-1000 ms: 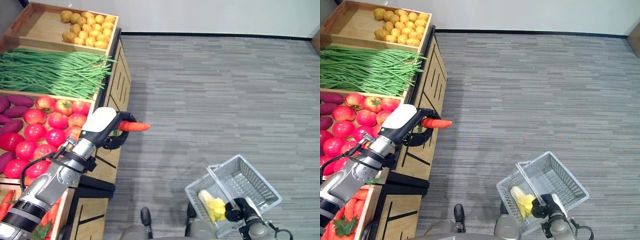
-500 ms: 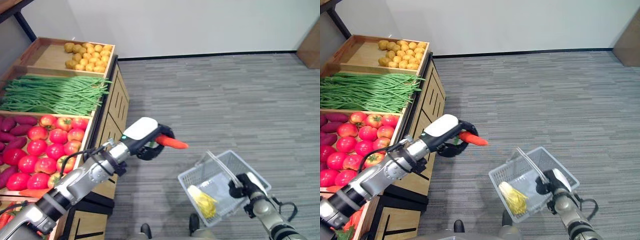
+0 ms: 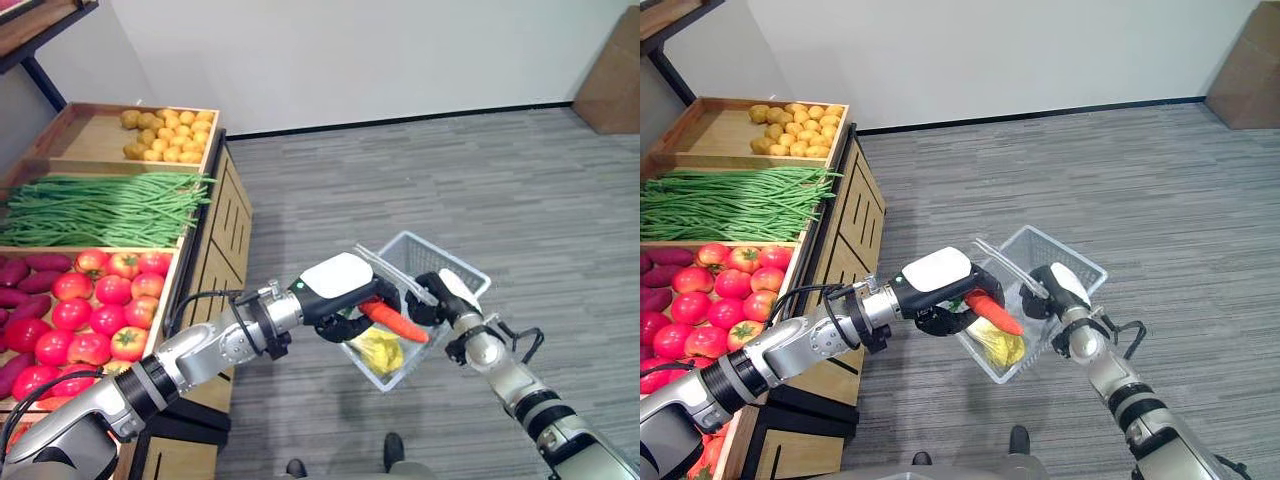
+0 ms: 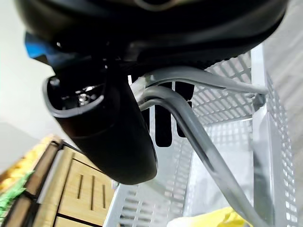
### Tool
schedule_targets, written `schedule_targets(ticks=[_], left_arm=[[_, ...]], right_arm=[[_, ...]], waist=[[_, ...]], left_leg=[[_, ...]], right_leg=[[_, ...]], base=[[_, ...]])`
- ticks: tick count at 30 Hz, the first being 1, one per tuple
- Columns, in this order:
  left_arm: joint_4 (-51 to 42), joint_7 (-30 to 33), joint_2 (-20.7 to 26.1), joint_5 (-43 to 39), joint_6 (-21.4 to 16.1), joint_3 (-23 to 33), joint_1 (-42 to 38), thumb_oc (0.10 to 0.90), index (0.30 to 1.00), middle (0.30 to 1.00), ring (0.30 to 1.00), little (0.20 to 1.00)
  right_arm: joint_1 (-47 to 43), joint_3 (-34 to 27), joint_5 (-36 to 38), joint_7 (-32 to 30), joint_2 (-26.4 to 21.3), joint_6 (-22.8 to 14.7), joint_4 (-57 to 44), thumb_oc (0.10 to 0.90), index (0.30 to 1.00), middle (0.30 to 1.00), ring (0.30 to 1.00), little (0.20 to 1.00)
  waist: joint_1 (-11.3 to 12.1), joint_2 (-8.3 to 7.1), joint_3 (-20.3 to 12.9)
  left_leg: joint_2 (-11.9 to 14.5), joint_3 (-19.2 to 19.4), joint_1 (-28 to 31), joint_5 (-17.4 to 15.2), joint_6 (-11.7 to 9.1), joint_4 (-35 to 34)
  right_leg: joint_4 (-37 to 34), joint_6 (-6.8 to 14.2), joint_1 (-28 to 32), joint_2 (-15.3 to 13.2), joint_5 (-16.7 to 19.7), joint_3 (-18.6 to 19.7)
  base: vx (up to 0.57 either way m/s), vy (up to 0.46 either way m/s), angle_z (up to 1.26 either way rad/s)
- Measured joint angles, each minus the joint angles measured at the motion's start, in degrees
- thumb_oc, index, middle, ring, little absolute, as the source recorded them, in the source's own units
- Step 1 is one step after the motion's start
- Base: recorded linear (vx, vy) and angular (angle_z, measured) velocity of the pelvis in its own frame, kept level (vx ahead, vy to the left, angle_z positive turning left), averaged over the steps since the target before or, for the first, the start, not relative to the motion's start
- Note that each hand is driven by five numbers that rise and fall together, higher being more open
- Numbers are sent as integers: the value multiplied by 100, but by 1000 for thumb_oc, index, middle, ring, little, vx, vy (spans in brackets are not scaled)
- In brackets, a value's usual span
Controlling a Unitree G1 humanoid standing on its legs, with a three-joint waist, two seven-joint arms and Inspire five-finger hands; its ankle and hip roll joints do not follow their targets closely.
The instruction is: Get the vegetables into the basket
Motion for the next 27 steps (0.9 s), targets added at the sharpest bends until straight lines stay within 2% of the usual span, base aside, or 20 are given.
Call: schedule_targets(ticks=[6, 10, 15, 23, 24, 25, 27], left_arm=[[309, -89, -26, 401, -41, -480, -414, 400, 300, 300, 300, 300], [937, -88, -279, 872, -57, -583, -499, 400, 300, 300, 300, 300], [1743, 176, -626, 1333, 195, -392, -396, 400, 300, 300, 300, 300], [2257, 694, -695, 2262, 553, 44, -248, 400, 300, 300, 300, 300], [2461, 836, -773, 2387, 605, 215, -173, 616, 602, 602, 602, 602], [2644, 959, -808, 2519, 740, 279, -139, 796, 855, 855, 855, 855], [2959, 1072, -820, 2774, 930, 323, -131, 900, 1000, 1000, 1000, 1000]], right_arm=[[-359, 188, 171, -4, 88, 4, -150, 400, 300, 300, 300, 300], [-357, 299, 497, 1, 97, 9, -680, 400, 300, 300, 300, 300], [-249, 361, 972, 118, 70, 12, -1648, 400, 300, 300, 300, 300], [177, 408, 1211, 629, -86, -47, -2727, 400, 300, 300, 300, 300], [347, 419, 1214, 724, -130, -85, -2885, 400, 300, 300, 300, 300], [482, 469, 1219, 836, -172, -115, -2963, 400, 300, 300, 300, 300], [629, 600, 1222, 970, -195, -121, -2991, 400, 300, 300, 300, 300]], waist=[[19, 3, -2], [-22, 3, -2], [-116, 1, -1], [-151, -36, -21], [-141, -42, -25], [-160, -60, -32], [-170, -94, -52]], left_leg=[[-4, 2, 17, 1, 2, 0], [-6, 12, 17, 1, 2, -1], [-1, 22, 17, 1, 2, -2], [3, 42, 21, 0, 1, -4], [6, 52, 25, 0, 1, -4], [8, 69, 24, 0, 1, -4], [16, 98, 30, -1, 0, -4]], right_leg=[[1, -3, 14, -2, 7, 3], [1, -4, 3, -2, 7, 18], [1, -3, -4, 8, 7, 30], [2, -6, -13, 40, 10, 49], [1, -5, -12, 40, 9, 57], [1, -6, -24, 50, 10, 76], [1, -7, -33, 56, 11, 104]], base=[[0, 0, 0], [0, 0, 0], [0, 0, 0], [-1, 0, 0], [-15, -6, -5], [-15, -6, -6], [-7, -3, -8]])
